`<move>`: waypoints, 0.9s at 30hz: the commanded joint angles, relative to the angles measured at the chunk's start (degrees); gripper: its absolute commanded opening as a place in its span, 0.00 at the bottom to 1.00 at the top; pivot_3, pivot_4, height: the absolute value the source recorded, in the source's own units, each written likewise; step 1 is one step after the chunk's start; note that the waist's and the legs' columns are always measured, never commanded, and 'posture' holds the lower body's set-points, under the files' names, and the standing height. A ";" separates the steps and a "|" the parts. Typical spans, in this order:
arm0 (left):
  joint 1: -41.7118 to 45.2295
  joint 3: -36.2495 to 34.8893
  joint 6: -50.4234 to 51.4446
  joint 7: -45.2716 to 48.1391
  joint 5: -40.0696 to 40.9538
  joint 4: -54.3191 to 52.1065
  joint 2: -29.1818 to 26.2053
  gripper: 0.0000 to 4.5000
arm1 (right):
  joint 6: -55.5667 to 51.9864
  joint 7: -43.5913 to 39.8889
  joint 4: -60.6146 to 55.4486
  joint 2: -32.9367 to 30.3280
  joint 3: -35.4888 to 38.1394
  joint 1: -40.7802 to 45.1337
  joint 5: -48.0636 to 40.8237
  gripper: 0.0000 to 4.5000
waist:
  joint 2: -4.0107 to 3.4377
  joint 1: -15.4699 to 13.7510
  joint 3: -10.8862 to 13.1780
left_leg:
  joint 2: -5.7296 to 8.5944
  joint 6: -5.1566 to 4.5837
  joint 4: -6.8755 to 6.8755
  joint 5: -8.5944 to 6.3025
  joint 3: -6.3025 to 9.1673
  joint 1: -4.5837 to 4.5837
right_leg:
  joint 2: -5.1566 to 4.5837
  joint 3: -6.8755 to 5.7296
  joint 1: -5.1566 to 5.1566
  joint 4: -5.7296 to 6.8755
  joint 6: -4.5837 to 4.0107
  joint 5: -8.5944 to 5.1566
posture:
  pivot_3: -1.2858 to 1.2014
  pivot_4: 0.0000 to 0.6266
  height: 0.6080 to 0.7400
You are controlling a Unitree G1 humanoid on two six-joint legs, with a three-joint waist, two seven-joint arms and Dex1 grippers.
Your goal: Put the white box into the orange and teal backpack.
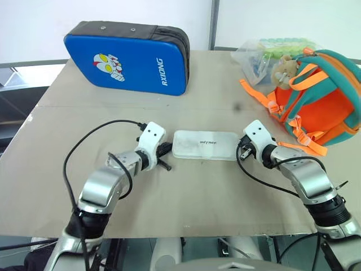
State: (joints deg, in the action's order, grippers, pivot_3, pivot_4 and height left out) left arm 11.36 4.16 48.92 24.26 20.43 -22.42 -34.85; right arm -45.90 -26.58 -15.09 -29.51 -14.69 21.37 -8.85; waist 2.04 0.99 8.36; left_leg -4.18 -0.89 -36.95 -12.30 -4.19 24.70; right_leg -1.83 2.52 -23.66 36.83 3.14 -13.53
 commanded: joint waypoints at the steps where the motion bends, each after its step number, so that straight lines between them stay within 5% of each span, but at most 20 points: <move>1: -7.18 -2.49 2.04 2.20 2.87 -8.77 -1.50 0.02 | -0.23 -5.61 -8.74 -0.75 -0.94 -1.87 -4.05 0.03 | 0.00 -0.02 0.00 | 0.00 0.00 0.03 0.00 -0.01 -0.04 | 0.00 0.01 0.00 0.00 0.00 0.00 | 0.52 0.24 1.00; 4: -13.14 -9.07 6.45 2.93 8.31 -13.38 -0.45 0.02 | -0.01 -4.96 -9.57 -2.01 -0.68 -3.71 -1.94 0.03 | -0.01 -0.15 0.00 | -0.01 0.00 0.11 0.00 0.01 -0.06 | -0.01 -0.02 -0.01 0.00 -0.03 -0.02 | 0.52 0.24 1.00; 8: -16.58 -18.47 13.11 5.14 15.76 -13.18 -1.20 0.41 | 1.04 -4.41 -8.21 -2.26 0.00 -4.68 -0.15 0.00 | 0.00 -0.17 0.00 | -0.01 0.00 -0.02 0.00 0.00 -0.08 | -0.07 -0.06 0.02 0.02 -0.22 -0.13 | 0.52 0.24 1.00; 14: -18.71 -29.52 25.01 18.36 27.42 -2.09 -14.26 0.99 | 4.43 -6.48 -5.29 -3.22 -0.66 -3.42 1.62 0.00 | 0.01 0.20 -0.09 | -0.03 0.00 0.00 0.00 -0.09 -0.34 | -0.05 0.00 0.04 0.07 -0.26 -0.15 | 0.52 0.24 1.00; 17: -12.74 -31.46 35.25 18.63 36.03 1.11 -13.53 0.99 | 5.38 -7.05 -4.23 -2.68 -1.25 -2.30 2.25 0.00 | -0.05 0.11 -0.05 | -0.02 0.00 0.13 0.00 -0.14 -0.39 | -0.06 0.02 0.04 0.06 -0.26 -0.16 | 0.52 0.24 1.00; 27: -1.36 -25.96 42.84 8.29 35.81 8.12 4.61 0.99 | 6.70 -9.45 -3.20 0.84 -5.99 -0.81 3.07 0.00 | -0.14 -0.80 -0.24 | 0.09 0.00 -0.14 0.00 -0.02 -0.11 | -0.14 -0.06 0.10 0.04 -0.19 -0.11 | 0.52 0.24 1.00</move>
State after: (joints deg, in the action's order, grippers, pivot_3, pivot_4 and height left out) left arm 10.44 -24.92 88.94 34.00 55.81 -15.39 -31.84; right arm -39.95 -34.45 -16.80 -29.11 -19.80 19.66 -4.81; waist 1.90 0.18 8.12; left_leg -4.09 -0.89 -37.12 -12.30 -4.18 24.58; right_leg -1.96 2.44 -23.53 36.88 2.94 -13.64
